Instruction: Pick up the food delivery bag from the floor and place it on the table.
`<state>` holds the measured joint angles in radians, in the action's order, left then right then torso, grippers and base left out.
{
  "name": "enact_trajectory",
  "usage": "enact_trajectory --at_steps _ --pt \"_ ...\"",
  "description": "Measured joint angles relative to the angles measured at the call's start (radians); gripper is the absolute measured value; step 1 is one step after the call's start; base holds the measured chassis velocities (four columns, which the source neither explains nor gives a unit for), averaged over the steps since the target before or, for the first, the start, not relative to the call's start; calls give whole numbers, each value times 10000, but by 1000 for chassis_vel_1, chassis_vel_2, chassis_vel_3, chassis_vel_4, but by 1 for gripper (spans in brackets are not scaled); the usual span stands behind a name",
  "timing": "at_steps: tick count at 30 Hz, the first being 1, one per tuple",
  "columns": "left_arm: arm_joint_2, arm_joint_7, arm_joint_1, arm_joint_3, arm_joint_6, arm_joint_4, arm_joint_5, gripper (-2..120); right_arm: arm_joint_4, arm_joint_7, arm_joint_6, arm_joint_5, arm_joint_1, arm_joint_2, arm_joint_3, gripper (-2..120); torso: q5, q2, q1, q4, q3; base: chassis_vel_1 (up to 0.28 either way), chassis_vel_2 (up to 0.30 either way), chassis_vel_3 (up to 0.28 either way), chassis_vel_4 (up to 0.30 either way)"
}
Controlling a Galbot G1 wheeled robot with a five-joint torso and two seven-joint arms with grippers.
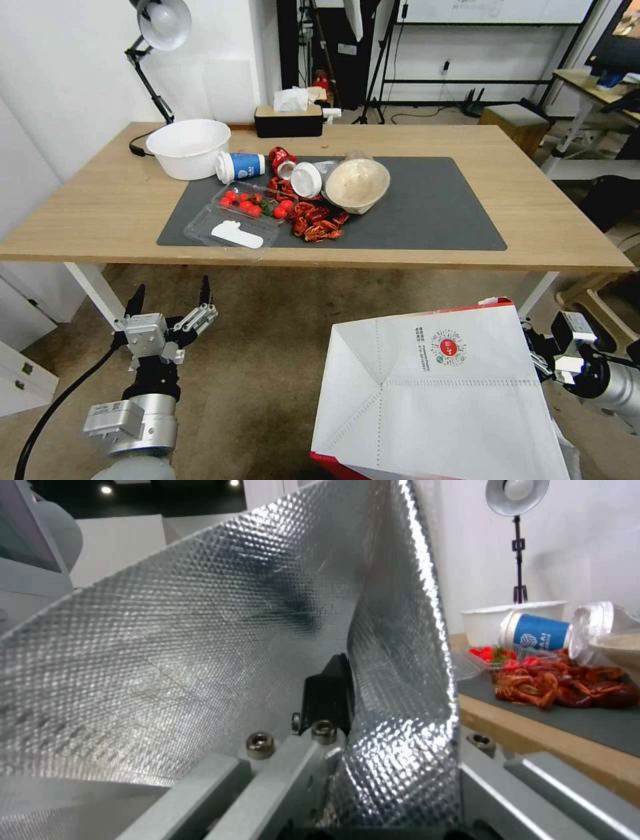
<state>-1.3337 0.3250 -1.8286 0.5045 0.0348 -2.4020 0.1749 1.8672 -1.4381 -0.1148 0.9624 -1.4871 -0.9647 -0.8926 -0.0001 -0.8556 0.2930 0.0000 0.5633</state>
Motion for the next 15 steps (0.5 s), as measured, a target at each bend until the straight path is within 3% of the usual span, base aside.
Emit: enact_trajectory --at_steps 15 --pt "32 -14 27 -21 -3 38 1 100 -7 15 0 6 5 4 -15 0 0 -674 287 0 384 0 0 0 0"
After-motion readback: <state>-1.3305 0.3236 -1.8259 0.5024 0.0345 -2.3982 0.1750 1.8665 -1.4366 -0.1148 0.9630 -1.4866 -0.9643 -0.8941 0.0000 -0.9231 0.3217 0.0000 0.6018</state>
